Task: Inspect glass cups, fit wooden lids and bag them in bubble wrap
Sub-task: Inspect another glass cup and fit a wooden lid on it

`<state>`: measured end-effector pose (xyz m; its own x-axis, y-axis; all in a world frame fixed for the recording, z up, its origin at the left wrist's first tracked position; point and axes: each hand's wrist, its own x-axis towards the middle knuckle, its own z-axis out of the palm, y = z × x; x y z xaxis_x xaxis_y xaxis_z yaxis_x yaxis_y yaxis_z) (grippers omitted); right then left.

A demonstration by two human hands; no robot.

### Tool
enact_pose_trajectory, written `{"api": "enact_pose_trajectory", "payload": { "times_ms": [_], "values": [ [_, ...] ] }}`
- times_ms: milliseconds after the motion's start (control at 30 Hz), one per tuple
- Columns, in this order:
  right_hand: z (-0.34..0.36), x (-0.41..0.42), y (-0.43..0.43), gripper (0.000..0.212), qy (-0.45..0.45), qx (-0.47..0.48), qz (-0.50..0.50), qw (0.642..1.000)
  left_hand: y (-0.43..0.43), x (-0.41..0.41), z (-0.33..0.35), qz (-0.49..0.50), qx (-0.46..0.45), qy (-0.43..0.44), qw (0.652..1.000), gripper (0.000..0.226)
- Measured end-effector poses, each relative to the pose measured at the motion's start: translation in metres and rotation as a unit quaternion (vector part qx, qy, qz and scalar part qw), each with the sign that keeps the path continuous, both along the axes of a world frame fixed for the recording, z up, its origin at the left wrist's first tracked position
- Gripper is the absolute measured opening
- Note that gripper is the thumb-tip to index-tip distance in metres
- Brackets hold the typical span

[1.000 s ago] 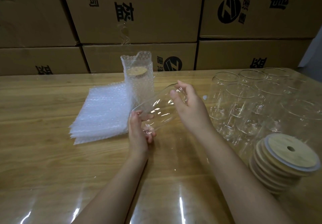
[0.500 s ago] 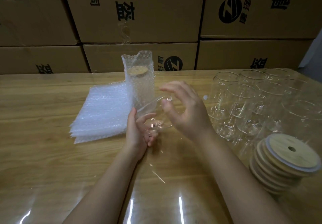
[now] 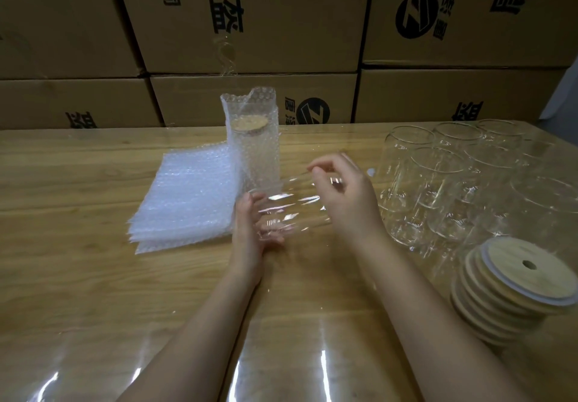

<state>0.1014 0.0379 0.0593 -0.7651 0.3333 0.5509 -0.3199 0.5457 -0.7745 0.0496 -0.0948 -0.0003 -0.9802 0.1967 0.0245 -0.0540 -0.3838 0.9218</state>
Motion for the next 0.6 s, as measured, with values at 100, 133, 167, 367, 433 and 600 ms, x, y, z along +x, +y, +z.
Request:
{"api": "enact_pose_trajectory", "payload": {
  "times_ms": [100, 133, 167, 367, 433, 600],
  "values": [
    [-0.007, -0.005, 0.005, 0.019, -0.053, -0.181, -0.013, 0.982, -0.001, 0.004, -0.001, 0.05, -0.062, 0.107, 0.991, 0.054],
    [-0.009, -0.008, 0.007, 0.019, -0.076, -0.247, -0.012, 0.966, -0.002, 0.005, -0.001, 0.067, -0.086, 0.146, 0.983, 0.051],
    [-0.012, -0.009, 0.009, 0.017, -0.104, -0.31, -0.004, 0.945, -0.003, 0.006, 0.0, 0.081, -0.11, 0.183, 0.974, 0.046],
    [-0.032, -0.006, 0.018, 0.04, -0.296, -0.506, 0.111, 0.803, -0.003, 0.011, 0.024, 0.073, -0.188, 0.277, 0.939, 0.052],
    [-0.035, -0.004, 0.019, 0.053, -0.323, -0.52, 0.144, 0.777, -0.004, 0.013, 0.036, 0.061, -0.191, 0.3, 0.933, 0.05],
    [-0.04, -0.007, 0.004, 0.061, -0.309, -0.618, 0.236, 0.683, -0.003, 0.026, 0.066, 0.077, -0.154, 0.386, 0.907, 0.036]
  ]
}}
